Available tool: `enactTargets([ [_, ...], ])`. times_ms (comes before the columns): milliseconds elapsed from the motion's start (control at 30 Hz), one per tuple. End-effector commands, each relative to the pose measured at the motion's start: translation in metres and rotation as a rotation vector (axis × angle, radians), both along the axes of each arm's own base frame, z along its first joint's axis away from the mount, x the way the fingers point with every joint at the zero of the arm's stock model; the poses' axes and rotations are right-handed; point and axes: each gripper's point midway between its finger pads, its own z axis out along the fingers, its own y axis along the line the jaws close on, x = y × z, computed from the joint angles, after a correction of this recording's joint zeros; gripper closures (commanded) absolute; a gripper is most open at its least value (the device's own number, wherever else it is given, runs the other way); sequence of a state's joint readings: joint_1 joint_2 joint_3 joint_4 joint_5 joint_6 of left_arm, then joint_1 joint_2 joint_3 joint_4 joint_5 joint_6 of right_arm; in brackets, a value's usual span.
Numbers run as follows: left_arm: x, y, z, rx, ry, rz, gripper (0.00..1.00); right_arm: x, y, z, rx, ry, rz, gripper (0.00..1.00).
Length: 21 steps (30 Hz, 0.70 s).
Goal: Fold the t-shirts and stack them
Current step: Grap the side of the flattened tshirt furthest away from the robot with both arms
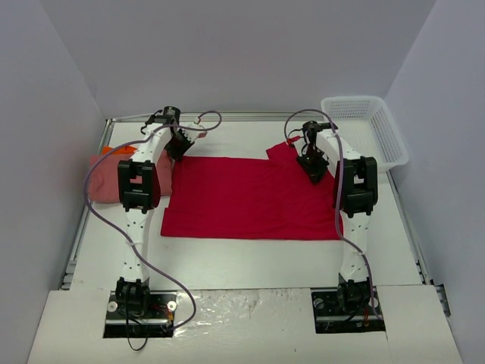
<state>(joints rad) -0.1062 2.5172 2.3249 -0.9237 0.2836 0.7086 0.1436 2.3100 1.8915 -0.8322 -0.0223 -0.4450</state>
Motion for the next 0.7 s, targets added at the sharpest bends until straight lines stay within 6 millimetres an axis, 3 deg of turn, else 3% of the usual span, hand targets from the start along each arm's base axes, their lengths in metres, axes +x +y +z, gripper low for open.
enactTargets([
  [0, -0.018, 0.002, -0.029, 0.015, 0.102, -0.02, 0.98, -0.008, -0.007, -0.004, -0.025, 0.046, -0.016, 0.83],
  [100, -0.016, 0.004, -0.026, 0.022, 0.092, 0.003, 0.98, -0.007, -0.011, -0.002, -0.053, 0.037, -0.02, 0.84],
  [233, 0.001, 0.011, -0.008, 0.054, -0.021, 0.075, 0.98, 0.004, -0.012, 0.009, -0.053, -0.013, -0.032, 0.94],
  [300, -0.001, 0.015, 0.003, 0.065, -0.049, 0.099, 0.98, 0.009, -0.012, 0.017, -0.041, -0.043, -0.051, 0.95],
  [367, 0.006, 0.018, 0.026, 0.07, -0.128, 0.139, 0.98, 0.019, -0.014, 0.03, -0.027, -0.094, -0.066, 0.93],
  [400, 0.002, 0.019, 0.024, 0.072, -0.123, 0.148, 0.98, 0.022, -0.015, 0.035, -0.018, -0.111, -0.072, 0.89],
  [467, 0.006, 0.02, 0.044, 0.069, -0.187, 0.174, 0.98, 0.03, -0.017, 0.049, 0.004, -0.152, -0.091, 0.85],
  [533, 0.0, 0.019, 0.045, 0.071, -0.182, 0.172, 0.98, 0.033, -0.016, 0.056, 0.036, -0.169, -0.1, 0.77],
  [667, -0.008, 0.015, 0.051, 0.071, -0.176, 0.163, 0.98, 0.044, -0.016, 0.067, 0.07, -0.21, -0.109, 0.74],
])
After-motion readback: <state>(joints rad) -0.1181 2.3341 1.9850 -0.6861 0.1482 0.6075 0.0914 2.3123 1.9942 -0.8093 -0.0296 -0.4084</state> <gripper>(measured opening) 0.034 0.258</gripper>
